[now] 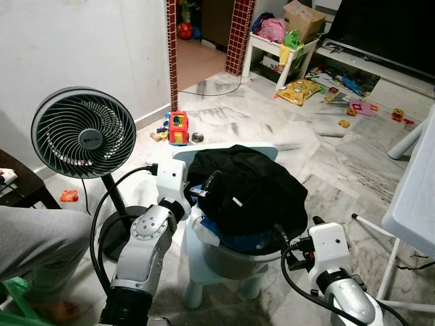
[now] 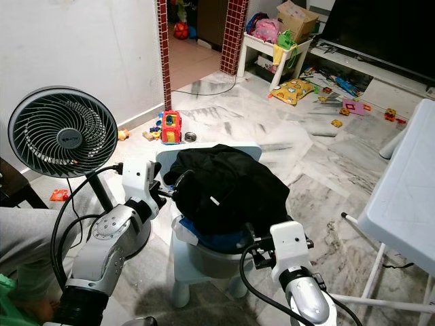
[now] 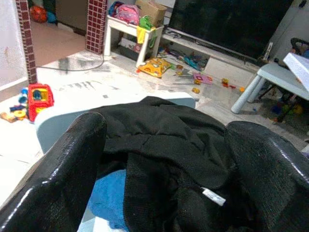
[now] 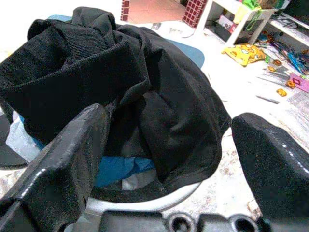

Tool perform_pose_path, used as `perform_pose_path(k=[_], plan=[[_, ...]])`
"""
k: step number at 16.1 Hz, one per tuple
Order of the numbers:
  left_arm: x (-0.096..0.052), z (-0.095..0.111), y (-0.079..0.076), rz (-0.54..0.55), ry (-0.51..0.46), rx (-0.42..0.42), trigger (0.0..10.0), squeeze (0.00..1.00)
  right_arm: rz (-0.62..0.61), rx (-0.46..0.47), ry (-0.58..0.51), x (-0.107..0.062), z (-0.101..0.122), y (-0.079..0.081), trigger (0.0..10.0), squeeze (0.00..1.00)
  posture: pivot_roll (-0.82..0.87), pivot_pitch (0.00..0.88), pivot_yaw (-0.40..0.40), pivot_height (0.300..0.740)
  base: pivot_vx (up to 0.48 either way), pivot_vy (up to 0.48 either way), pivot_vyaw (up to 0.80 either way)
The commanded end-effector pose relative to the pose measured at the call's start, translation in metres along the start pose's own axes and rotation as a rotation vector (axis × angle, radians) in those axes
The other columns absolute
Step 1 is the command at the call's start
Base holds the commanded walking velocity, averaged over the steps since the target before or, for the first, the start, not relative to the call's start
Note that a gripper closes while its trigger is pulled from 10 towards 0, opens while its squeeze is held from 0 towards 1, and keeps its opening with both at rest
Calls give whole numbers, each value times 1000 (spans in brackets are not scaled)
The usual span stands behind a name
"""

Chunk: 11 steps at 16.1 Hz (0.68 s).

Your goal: Hang hanger

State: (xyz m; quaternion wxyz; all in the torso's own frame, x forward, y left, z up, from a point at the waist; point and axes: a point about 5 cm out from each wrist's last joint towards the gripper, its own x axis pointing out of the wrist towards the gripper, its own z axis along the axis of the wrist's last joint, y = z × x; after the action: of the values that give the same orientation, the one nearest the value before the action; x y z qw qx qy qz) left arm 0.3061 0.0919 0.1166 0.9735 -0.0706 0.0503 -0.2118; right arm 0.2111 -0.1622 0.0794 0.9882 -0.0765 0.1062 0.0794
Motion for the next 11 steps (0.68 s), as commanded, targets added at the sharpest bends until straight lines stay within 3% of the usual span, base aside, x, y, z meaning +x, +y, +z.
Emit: perform_pose_path(k=[1,11], plan=[[4,9,-5,-16,-20,1,10000,0,-13,-3,6,0,-2,-2,10000,0,61,37,-104,740,0,-480,0],[5,7,-5,-5,-3,1,10000,0,1,-16,14,-1,-3,-1,10000,0,55,41,-107,740,0,-454,0]])
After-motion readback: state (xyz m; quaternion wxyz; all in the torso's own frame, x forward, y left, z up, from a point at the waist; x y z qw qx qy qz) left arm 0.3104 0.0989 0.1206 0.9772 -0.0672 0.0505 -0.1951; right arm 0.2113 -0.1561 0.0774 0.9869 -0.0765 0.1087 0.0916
